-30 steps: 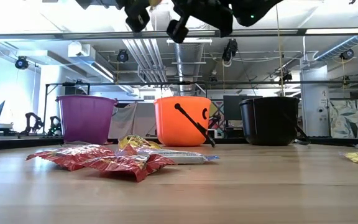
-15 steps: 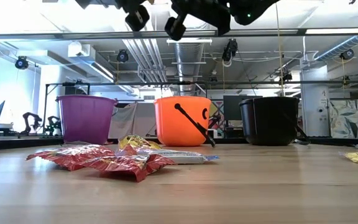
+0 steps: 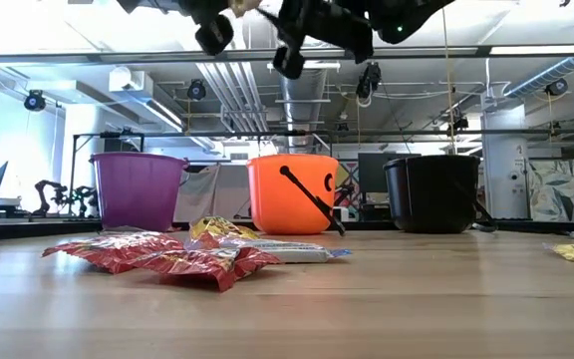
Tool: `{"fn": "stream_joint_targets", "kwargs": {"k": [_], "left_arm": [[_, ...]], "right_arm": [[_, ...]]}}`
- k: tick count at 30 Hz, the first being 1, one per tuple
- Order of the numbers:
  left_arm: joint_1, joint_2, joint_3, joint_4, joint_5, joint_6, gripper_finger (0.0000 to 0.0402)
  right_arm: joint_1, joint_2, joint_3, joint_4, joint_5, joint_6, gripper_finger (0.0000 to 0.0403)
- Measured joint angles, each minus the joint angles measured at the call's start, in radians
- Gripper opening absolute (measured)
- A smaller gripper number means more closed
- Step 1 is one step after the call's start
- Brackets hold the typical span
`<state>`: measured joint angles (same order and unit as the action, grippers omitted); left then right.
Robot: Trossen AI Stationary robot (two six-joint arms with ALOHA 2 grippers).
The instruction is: Sort candy by brand, put in halloween buckets
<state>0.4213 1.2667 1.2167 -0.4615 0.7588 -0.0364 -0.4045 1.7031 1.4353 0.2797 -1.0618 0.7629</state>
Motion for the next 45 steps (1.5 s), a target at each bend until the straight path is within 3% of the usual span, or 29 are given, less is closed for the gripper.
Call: {"fn": "stream_joint_targets", "kwargs": {"k": [3, 7, 11, 14, 16, 20, 26, 34, 37, 42, 45], "left_arm": [[0.008, -0.018, 0.000, -0.096, -0.113, -0.004, 0.0000], [0.029, -0.056, 0.000, -0.253, -0.357, -0.072, 0.0000], [0.068, -0.083, 0.000, -0.398, -0.734, -0.216, 0.0000], [0.101, -0.094, 0.000, -0.511, -1.087, -0.413, 0.0000], [0.134, -0.090, 0.000, -0.617, -1.220, -0.470, 0.0000], [0.214, -0.051, 0.000, -0.705, -1.196, -0.470, 0.0000], [0.236, 0.006, 0.000, -0.715, -1.205, -0.459, 0.0005], [0.238, 0.036, 0.000, -0.712, -1.172, -0.447, 0.0084], [0.234, 0.025, 0.000, -0.696, -1.190, -0.440, 0.0117], [0.190, -0.023, 0.000, -0.618, -1.193, -0.388, 0.0150], [0.131, -0.062, 0.000, -0.506, -1.187, -0.328, 0.0157]], "right_arm": [[-0.035, 0.000, 0.000, -0.110, 0.014, -0.002, 0.0156], [-0.090, 0.000, 0.000, -0.277, 0.061, -0.023, 0.0178], [-0.123, 0.000, 0.000, -0.400, 0.140, -0.080, 0.0184], [-0.128, 0.000, 0.000, -0.416, 0.153, -0.103, 0.0185], [-0.126, 0.000, 0.000, -0.415, 0.153, -0.117, 0.0185], [-0.124, 0.000, 0.000, -0.416, 0.149, -0.129, 0.0185], [-0.124, -0.001, 0.000, -0.424, 0.147, -0.135, 0.0185], [-0.124, -0.026, -0.001, -0.559, 0.146, -0.163, 0.0185], [-0.118, -0.061, -0.001, -0.692, 0.146, -0.185, 0.0185], [-0.062, -0.153, -0.001, -1.073, 0.149, -0.248, 0.0181], [0.012, -0.209, -0.001, -1.282, 0.250, -0.286, 0.0176]]}}
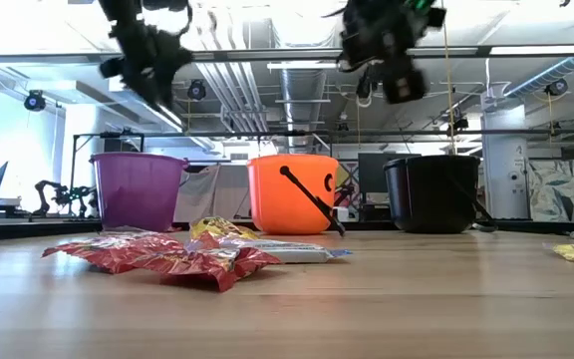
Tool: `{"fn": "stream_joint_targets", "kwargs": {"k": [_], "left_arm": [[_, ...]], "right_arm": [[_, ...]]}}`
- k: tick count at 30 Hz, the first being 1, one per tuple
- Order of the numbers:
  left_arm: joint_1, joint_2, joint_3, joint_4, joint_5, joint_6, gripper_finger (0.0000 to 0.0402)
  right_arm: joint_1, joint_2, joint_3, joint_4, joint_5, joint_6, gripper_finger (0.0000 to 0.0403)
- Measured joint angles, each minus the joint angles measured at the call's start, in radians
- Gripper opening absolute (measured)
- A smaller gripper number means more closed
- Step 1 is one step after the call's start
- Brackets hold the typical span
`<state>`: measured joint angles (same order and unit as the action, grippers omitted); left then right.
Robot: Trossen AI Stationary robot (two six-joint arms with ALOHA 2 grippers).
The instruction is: Sort candy by brand, put in halloween buckets
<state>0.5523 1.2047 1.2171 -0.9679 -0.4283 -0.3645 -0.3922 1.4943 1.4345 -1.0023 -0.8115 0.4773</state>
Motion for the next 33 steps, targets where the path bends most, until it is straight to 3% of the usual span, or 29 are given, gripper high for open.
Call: {"fn": "stream_joint_targets", "kwargs": {"k": [4, 9, 12, 21, 26, 33], "left_arm": [[-0.091, -0.045, 0.000, 0.164, 0.007, 0.066, 0.0157], [-0.167, -0.076, 0.000, 0.286, 0.050, 0.114, 0.0158], [-0.193, -0.085, 0.000, 0.294, 0.049, 0.130, 0.0158], [-0.216, -0.085, 0.000, 0.276, 0.048, 0.143, 0.0158], [-0.216, -0.077, 0.000, 0.275, 0.046, 0.162, 0.0158], [-0.216, -0.069, 0.000, 0.275, 0.046, 0.165, 0.0158]], "right_arm": [[0.133, -0.064, -0.023, -0.115, 0.269, 0.070, 0.0169], [0.287, -0.105, -0.105, -0.108, 0.370, 0.258, 0.0159], [0.389, -0.131, -0.175, -0.112, 0.374, 0.375, 0.0153], [0.624, -0.187, -0.447, -0.116, 0.365, 0.948, 0.0162], [0.701, -0.171, -0.570, -0.111, 0.362, 1.072, 0.0181], [0.736, -0.132, -0.679, -0.023, 0.359, 1.094, 0.0188]]}}
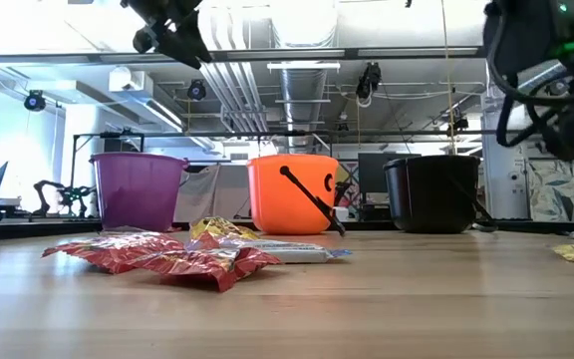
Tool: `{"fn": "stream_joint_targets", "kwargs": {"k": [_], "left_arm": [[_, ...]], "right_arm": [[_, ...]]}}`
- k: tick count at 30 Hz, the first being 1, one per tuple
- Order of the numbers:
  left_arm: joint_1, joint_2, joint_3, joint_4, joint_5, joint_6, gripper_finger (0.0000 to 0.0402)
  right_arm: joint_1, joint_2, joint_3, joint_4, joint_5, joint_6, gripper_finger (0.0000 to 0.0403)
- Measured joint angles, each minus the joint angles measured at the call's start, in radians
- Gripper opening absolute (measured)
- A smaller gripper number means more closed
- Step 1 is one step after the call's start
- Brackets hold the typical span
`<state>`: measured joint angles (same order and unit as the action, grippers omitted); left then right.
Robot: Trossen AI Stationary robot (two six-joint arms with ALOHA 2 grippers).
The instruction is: Sort candy by brand, put in halloween buckets
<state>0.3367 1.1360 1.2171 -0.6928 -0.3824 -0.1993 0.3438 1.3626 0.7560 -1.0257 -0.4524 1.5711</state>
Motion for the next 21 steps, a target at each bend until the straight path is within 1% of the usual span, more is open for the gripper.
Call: {"fn": "stream_joint_targets", "kwargs": {"k": [7, 12, 16, 21], "left_arm": [[0.000, 0.002, 0.000, -0.006, 0.000, 0.002, 0.0158], [0.000, 0.002, 0.000, -0.006, 0.000, 0.014, 0.0158], [0.000, 0.002, 0.000, -0.005, -0.001, 0.014, 0.0158], [0.000, 0.002, 0.000, -0.004, -0.002, 0.024, 0.0158]], "right_arm": [[0.001, 0.016, -0.095, 0.156, -0.035, 0.002, 0.0177], [0.001, 0.028, -0.145, 0.223, -0.045, 0.005, 0.0160], [0.001, 0.027, -0.174, 0.259, -0.052, 0.011, 0.0122], [0.003, 0.026, -0.182, 0.261, -0.053, -0.014, 0.0045]]}}
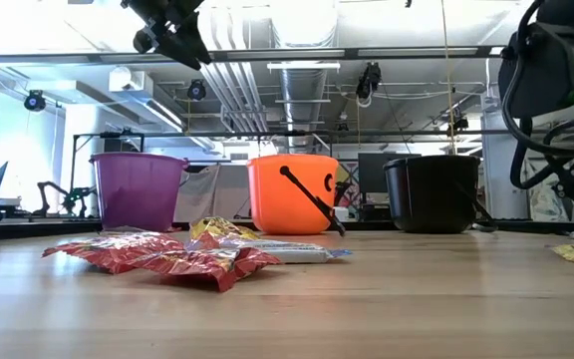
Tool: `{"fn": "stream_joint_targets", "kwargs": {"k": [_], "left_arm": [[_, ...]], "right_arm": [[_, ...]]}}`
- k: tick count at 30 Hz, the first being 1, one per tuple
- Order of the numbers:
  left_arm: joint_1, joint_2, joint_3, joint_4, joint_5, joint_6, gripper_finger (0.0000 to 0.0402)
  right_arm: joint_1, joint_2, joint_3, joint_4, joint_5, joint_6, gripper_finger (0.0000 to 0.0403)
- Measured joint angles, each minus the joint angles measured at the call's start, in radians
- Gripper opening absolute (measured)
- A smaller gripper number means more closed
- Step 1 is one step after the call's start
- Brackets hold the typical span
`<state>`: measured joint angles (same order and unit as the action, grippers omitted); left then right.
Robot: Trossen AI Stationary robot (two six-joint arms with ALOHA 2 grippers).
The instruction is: Sort candy by brand, put in halloween buckets
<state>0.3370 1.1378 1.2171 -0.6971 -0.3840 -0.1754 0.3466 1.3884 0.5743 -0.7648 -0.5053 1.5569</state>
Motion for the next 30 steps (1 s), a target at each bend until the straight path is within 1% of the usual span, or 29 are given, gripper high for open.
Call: {"fn": "stream_joint_targets", "kwargs": {"k": [1, 2, 5, 7, 10, 12, 15, 18, 20, 22, 24, 27, 30], "left_arm": [[0.000, 0.000, 0.000, 0.000, 0.000, 0.002, 0.0158], [0.000, 0.000, 0.000, 0.000, 0.000, 0.004, 0.0158], [0.000, 0.000, 0.000, 0.001, 0.000, 0.006, 0.0158], [0.000, 0.000, 0.000, 0.001, 0.000, 0.006, 0.0158], [0.000, 0.000, 0.000, 0.001, 0.000, 0.006, 0.0158], [0.000, 0.000, 0.000, 0.001, -0.001, 0.007, 0.0158], [0.000, 0.001, 0.000, 0.002, -0.001, 0.018, 0.0158], [0.000, 0.002, 0.000, 0.003, 0.000, 0.043, 0.0158], [0.000, 0.002, 0.000, 0.004, 0.000, 0.055, 0.0158], [0.000, 0.002, 0.000, 0.002, 0.000, 0.059, 0.0158], [0.001, 0.002, 0.000, 0.002, 0.007, 0.059, 0.0158], [0.001, 0.002, 0.000, 0.000, 0.010, 0.059, 0.0158], [0.001, 0.002, 0.000, -0.004, 0.010, 0.059, 0.0158]], "right_arm": [[0.000, 0.000, 0.001, -0.005, 0.000, -0.009, 0.0029], [0.000, 0.000, 0.003, -0.012, 0.000, -0.022, 0.0022], [0.000, -0.005, 0.023, -0.064, 0.013, -0.040, 0.0017], [0.000, -0.014, 0.061, -0.137, 0.016, -0.051, 0.0015], [-0.003, -0.025, 0.165, -0.283, 0.022, -0.084, 0.0014], [-0.015, -0.028, 0.251, -0.373, 0.063, -0.100, 0.0013], [-0.064, -0.031, 0.378, -0.416, 0.190, -0.117, 0.0013], [-0.161, -0.031, 0.488, -0.407, 0.346, -0.191, 0.0012], [-0.251, -0.031, 0.555, -0.395, 0.440, -0.286, 0.0012], [-0.356, -0.029, 0.620, -0.365, 0.506, -0.420, 0.0012], [-0.469, -0.028, 0.669, -0.293, 0.530, -0.570, 0.0012], [-0.629, -0.027, 0.714, -0.112, 0.522, -0.771, 0.0012], [-0.778, -0.027, 0.728, 0.108, 0.430, -0.911, 0.0012]]}}
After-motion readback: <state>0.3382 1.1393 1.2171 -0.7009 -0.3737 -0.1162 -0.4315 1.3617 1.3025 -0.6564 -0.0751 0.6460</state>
